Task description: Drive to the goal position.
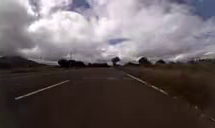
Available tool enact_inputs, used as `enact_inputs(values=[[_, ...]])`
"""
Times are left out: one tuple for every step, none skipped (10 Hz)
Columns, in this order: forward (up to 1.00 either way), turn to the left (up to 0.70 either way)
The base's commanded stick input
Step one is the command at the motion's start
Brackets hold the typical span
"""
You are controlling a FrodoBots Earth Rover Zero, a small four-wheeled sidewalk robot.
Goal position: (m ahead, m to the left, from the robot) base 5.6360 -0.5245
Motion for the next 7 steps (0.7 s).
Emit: enact_inputs(values=[[0.7,0.0],[0.7,0.0],[0.7,0.0],[0.7,0.0],[0.7,0.0],[0.7,0.0],[0.7,-0.13]])
